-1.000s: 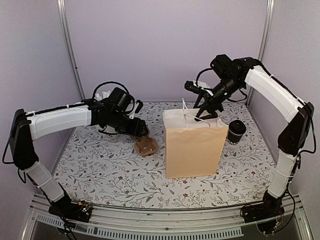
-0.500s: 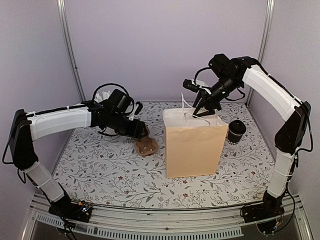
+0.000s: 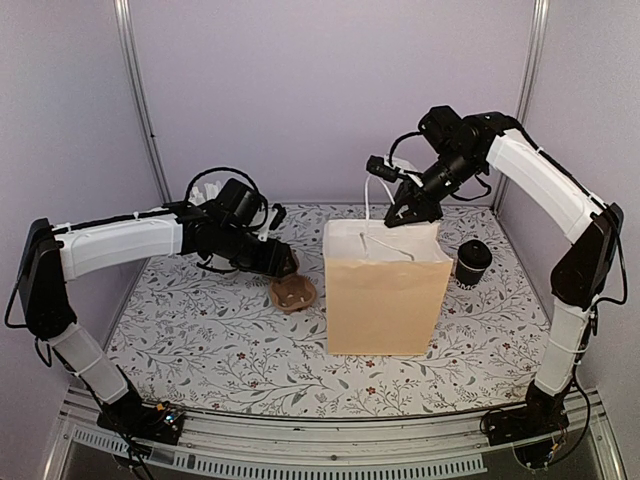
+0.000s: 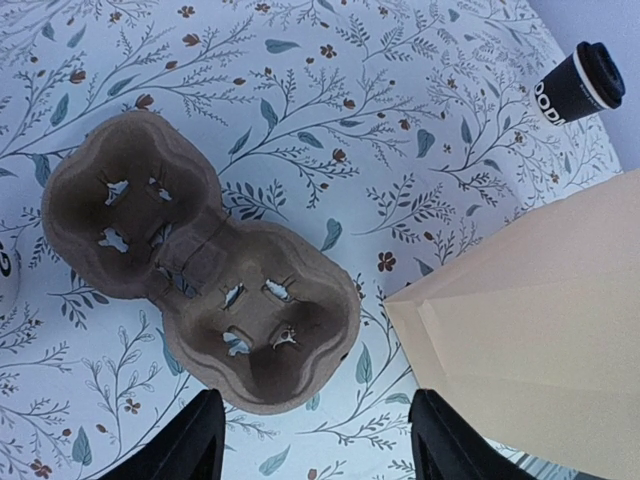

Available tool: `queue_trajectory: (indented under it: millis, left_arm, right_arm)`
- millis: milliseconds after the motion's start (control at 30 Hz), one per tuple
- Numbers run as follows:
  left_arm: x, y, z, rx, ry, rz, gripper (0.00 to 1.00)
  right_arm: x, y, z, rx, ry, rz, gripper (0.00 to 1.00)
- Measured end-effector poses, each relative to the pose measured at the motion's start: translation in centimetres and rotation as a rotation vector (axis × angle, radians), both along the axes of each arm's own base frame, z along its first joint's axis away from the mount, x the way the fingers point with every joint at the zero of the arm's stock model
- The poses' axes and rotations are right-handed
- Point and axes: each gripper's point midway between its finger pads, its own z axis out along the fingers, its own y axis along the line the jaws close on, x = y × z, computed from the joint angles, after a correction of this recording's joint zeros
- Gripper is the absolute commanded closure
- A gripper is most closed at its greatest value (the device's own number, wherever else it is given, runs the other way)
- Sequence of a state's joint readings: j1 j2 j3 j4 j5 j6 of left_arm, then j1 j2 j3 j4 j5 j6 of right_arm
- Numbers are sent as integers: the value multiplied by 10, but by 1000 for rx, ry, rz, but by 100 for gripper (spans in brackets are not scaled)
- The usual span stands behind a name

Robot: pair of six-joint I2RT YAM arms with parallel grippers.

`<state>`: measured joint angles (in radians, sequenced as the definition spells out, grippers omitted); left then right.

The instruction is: Pack the takeout coffee

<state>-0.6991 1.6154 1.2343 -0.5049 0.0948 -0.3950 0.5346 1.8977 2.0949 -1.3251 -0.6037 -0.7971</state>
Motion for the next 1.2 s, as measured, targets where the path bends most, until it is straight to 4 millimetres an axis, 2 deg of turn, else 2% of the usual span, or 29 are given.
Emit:
queue_trajectory:
  millis: [67,367,700,833,900,1033,1200]
  left_arm:
    - [0,0,0,0,0,0,34]
    - [4,5,-1,6,-4,13,34]
    - [27,13,-15,62,-2,74,36]
    - [35,15,-25,111,19,87,45]
    - [42,16,-28,139,31,98,50]
    - [54,21,-34,147,70,139,51]
    - [47,16,-41,99,143,178,57]
  right_arm:
    - [0,-1,0,0,2,-3,100]
    - [14,-12,4,-13,-41,-57,100]
    - [45,-40,52,8,-318,-213,100]
    - [52,-46,61,6,-385,-254,100]
    - [56,-47,61,7,-402,-270,100]
    - [59,-48,51,-8,-388,-284,100]
    - [60,-49,46,-18,-375,-295,100]
